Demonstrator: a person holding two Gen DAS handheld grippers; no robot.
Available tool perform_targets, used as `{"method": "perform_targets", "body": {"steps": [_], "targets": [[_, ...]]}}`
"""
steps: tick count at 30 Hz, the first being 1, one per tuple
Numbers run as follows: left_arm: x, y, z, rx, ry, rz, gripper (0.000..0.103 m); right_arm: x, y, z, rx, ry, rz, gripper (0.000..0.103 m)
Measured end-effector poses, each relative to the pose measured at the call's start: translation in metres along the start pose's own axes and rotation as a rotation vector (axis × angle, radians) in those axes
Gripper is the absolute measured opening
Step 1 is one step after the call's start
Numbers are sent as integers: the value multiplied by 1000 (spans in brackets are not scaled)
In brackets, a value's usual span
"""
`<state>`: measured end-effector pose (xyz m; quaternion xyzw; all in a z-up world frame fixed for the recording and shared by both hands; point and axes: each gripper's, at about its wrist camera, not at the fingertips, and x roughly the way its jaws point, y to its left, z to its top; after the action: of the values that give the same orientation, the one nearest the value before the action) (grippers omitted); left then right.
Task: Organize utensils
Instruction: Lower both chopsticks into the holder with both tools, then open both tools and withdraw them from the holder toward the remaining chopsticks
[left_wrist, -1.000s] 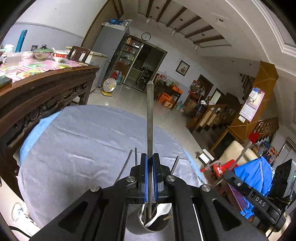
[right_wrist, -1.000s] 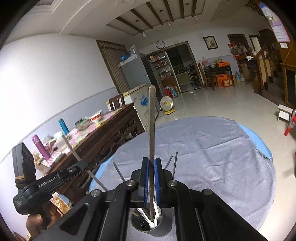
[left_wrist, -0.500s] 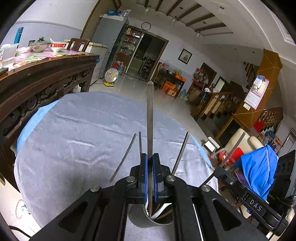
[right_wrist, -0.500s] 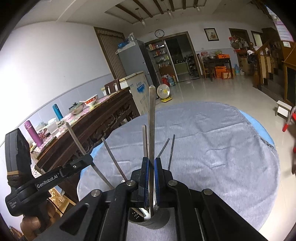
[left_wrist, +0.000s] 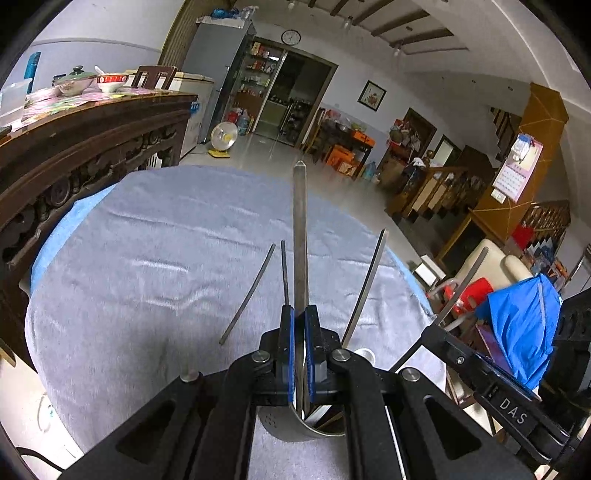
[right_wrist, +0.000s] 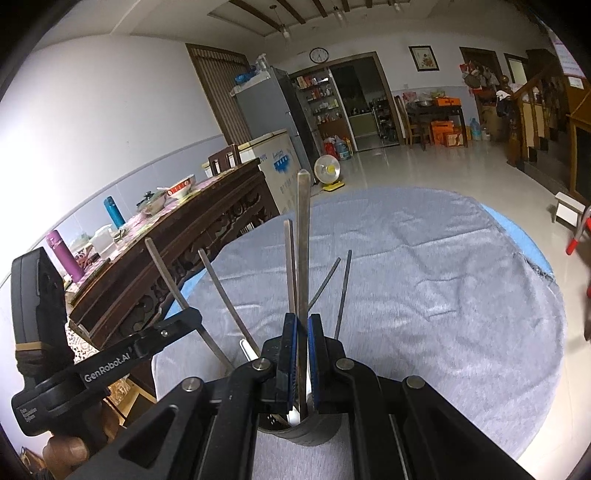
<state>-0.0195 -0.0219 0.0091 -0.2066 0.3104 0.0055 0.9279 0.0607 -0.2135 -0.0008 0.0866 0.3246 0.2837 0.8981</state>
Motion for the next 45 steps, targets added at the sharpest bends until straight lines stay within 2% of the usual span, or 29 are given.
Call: {"method": "perform_targets", "body": {"steps": [11, 29, 31, 33, 35, 36, 37, 39, 41, 44, 45], "targets": [[6, -3, -11, 12, 33, 0, 5, 7, -3, -7, 5, 28, -9, 7], [7, 2, -8, -3, 49, 14, 5, 14, -7, -12, 27, 71, -7, 7], [5, 2, -9, -11, 51, 14, 8, 13, -6, -12, 30, 71, 0, 8], [0, 3, -6, -17, 47, 19, 18, 10, -6, -11, 33, 61, 2, 8], [-10, 7, -2, -35, 28, 25, 51, 3, -9, -8, 41, 44, 2, 9], [-15, 9, -1, -46, 12, 26, 60, -2, -11, -7, 47, 32, 0, 14], [-23, 11, 2, -59, -12, 30, 62, -6, -12, -5, 55, 20, -1, 18], [-37, 15, 7, -73, -54, 40, 67, -13, -16, 0, 72, 2, -1, 42], [-50, 21, 13, -93, -95, 54, 69, -24, -22, 5, 94, -43, -9, 59], [-62, 40, 20, -144, -147, 97, 75, -37, -34, 11, 126, -96, -28, 60], [-64, 47, 22, -164, -158, 120, 76, -40, -40, 12, 140, -106, -39, 64]]}}
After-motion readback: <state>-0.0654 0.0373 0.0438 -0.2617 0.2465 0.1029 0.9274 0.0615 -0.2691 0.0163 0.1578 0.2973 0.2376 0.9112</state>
